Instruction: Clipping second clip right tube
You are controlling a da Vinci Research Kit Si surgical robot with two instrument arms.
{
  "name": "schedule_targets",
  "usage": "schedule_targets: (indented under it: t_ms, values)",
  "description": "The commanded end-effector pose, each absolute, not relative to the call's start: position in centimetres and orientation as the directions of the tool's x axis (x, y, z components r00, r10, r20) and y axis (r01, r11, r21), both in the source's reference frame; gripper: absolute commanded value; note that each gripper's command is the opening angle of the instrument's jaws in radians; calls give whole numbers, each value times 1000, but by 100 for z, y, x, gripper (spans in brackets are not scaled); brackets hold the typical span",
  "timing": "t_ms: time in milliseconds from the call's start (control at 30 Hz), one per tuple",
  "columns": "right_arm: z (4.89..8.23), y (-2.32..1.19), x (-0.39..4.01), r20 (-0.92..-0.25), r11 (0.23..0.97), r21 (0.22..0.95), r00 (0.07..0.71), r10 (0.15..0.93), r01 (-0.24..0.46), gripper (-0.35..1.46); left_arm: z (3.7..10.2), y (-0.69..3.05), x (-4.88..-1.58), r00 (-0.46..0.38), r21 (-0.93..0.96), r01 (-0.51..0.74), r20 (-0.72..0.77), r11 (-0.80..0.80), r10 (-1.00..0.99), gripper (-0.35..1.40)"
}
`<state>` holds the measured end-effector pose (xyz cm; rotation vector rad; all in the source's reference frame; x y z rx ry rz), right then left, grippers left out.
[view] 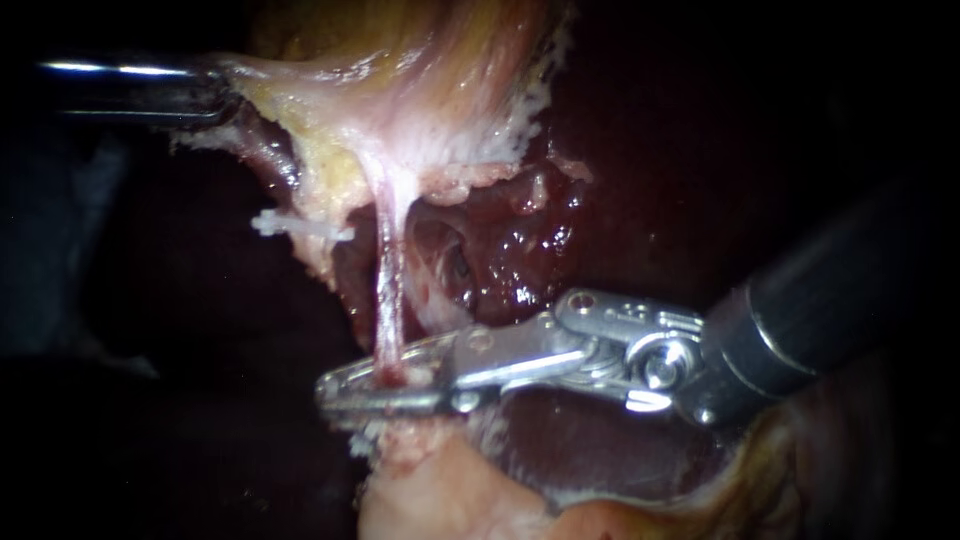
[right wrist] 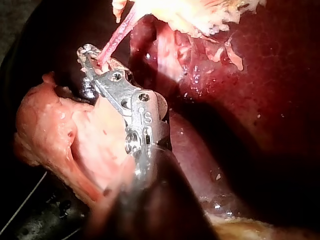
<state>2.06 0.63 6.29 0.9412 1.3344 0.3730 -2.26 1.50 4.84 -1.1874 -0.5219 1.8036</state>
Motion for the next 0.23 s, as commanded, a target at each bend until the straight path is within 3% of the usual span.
schedule_targets:
  t_ms: [33,233]
  values:
    - [629,63,206,-650,593,759,246,719,270,-35,484,150,-226,-147,-732,-444,-510,-517,848,-35]
    - [632,64,205,-641,585,766,249,726,267,-35,484,150,-226,-147,-732,-444,-510,-517,848,-35]
